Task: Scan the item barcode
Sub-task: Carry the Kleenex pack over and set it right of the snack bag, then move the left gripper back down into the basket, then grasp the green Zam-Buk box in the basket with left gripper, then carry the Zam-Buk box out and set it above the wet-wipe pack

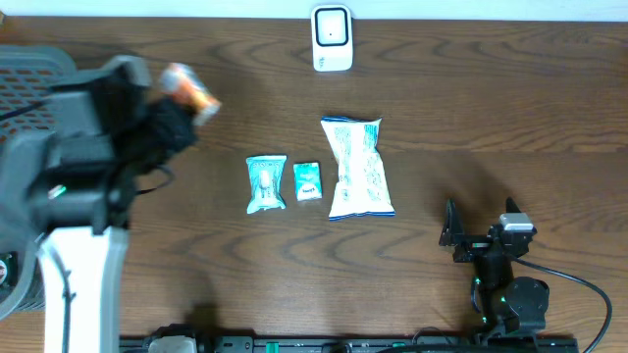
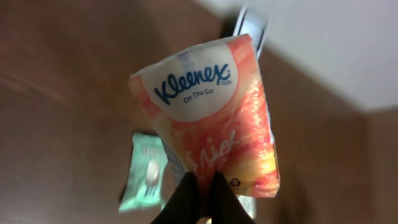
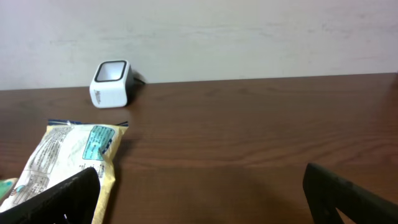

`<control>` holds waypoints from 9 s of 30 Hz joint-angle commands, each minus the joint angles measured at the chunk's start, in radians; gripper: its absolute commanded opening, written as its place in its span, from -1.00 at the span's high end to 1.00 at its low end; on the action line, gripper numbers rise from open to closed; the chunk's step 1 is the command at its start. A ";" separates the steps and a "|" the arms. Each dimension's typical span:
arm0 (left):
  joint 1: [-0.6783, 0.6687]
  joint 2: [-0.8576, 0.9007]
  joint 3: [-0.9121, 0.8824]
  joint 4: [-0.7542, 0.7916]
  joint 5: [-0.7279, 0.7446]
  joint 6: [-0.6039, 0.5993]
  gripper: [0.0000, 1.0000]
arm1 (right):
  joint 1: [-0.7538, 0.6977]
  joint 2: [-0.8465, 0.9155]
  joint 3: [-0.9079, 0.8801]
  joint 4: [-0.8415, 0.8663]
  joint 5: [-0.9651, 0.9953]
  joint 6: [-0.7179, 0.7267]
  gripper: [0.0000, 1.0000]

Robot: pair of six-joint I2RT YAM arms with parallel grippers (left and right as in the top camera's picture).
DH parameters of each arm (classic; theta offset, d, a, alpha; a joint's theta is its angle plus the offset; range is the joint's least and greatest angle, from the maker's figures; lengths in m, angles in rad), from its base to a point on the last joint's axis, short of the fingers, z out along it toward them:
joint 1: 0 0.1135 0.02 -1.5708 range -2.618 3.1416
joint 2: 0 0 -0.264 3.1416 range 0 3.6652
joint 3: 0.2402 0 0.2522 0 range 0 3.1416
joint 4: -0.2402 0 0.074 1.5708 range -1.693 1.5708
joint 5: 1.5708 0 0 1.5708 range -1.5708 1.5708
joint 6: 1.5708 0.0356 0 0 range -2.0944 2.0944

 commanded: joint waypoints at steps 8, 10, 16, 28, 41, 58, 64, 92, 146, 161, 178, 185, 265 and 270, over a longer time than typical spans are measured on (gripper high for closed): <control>-0.461 0.411 -0.039 0.099 -0.189 0.023 0.86 | 0.010 -0.002 -0.002 -0.004 -0.001 -0.011 -0.98; -0.533 0.465 -0.039 0.162 -0.224 0.000 0.86 | 0.010 -0.002 -0.002 -0.004 -0.001 -0.011 -0.99; -0.674 0.490 -0.039 0.293 -0.254 -0.056 0.86 | 0.010 -0.002 -0.002 -0.004 -0.001 -0.011 -0.99; -0.887 0.616 -0.039 0.460 -0.429 -0.142 0.85 | 0.010 -0.002 -0.002 -0.004 -0.001 -0.011 -0.99; -0.912 0.684 -0.039 0.560 -0.414 -0.172 0.86 | 0.010 -0.002 -0.002 -0.004 -0.001 -0.011 -0.99; -0.573 0.333 0.114 0.276 -0.503 0.103 -0.09 | 0.010 -0.002 -0.002 -0.004 -0.001 -0.011 -0.98; -0.100 0.009 0.115 0.272 -0.503 0.103 -0.15 | 0.010 -0.002 -0.002 -0.004 -0.001 -0.011 -0.99; 0.866 0.562 0.090 0.069 -0.791 0.113 -0.17 | 0.010 -0.002 -0.002 -0.004 -0.001 -0.011 -0.99; 0.916 0.612 -0.211 0.286 -0.674 0.105 0.86 | 0.010 -0.002 -0.002 -0.004 -0.001 -0.011 -0.99; 0.906 0.556 -0.211 0.282 -0.451 0.106 0.85 | 0.010 -0.002 -0.002 -0.004 -0.001 -0.012 -0.99; 0.729 0.551 -0.211 0.359 -0.442 0.116 -0.44 | 0.010 -0.002 -0.002 -0.004 -0.001 -0.011 -0.99; 0.736 0.504 -0.188 0.374 -0.462 0.029 -0.64 | 0.010 -0.002 -0.002 -0.004 -0.001 -0.011 -0.99; -0.154 -0.065 -0.175 0.310 -0.345 -0.025 -0.21 | 0.010 -0.002 -0.002 -0.004 -0.001 -0.011 -0.99; -0.299 0.120 -0.175 0.211 -0.344 -0.014 -0.21 | 0.010 -0.002 -0.002 -0.004 -0.001 -0.011 -0.98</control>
